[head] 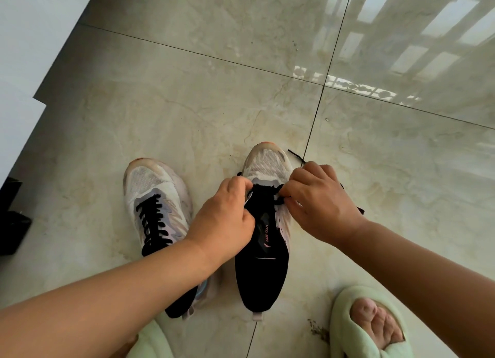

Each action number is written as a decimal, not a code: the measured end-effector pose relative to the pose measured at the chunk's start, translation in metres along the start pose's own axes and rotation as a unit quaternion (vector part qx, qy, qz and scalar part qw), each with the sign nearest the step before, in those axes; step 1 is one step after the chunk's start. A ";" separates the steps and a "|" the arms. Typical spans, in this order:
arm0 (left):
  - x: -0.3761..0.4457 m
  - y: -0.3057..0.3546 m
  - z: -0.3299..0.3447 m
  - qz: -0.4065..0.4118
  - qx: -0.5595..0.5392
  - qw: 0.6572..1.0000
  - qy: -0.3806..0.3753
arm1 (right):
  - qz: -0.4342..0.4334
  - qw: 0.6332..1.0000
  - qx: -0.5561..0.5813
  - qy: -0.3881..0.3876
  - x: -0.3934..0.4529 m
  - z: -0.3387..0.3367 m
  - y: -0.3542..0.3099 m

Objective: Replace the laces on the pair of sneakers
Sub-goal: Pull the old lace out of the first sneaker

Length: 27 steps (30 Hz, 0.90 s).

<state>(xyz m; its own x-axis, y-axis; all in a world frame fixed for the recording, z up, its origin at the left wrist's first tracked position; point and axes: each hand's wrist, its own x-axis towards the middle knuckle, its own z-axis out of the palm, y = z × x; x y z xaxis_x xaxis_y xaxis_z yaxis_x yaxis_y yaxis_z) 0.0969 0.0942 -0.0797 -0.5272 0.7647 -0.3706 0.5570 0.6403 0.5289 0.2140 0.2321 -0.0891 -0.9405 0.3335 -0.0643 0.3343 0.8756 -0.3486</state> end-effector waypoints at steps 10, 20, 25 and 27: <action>-0.001 0.002 -0.002 -0.002 0.011 1.000 -0.002 | 0.150 0.977 -0.121 -0.092 -0.026 0.011 0.049; 0.000 0.002 -0.002 0.005 0.003 1.000 -0.005 | 0.047 0.996 0.072 0.034 -0.012 0.002 0.004; 0.000 0.003 -0.003 0.005 0.005 1.000 -0.012 | 0.034 0.995 0.092 -0.006 -0.003 0.002 -0.005; 0.000 0.004 -0.003 0.004 0.006 1.000 -0.015 | 0.050 0.994 0.094 -0.032 0.002 0.004 -0.002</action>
<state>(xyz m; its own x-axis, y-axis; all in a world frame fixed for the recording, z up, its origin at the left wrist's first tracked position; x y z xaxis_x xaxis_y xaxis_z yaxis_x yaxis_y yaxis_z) 0.0969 0.0965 -0.0758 -0.5034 0.7720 -0.3881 0.5696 0.6342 0.5228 0.2114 0.2293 -0.0918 -0.9067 0.3879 -0.1657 0.4159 0.7564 -0.5049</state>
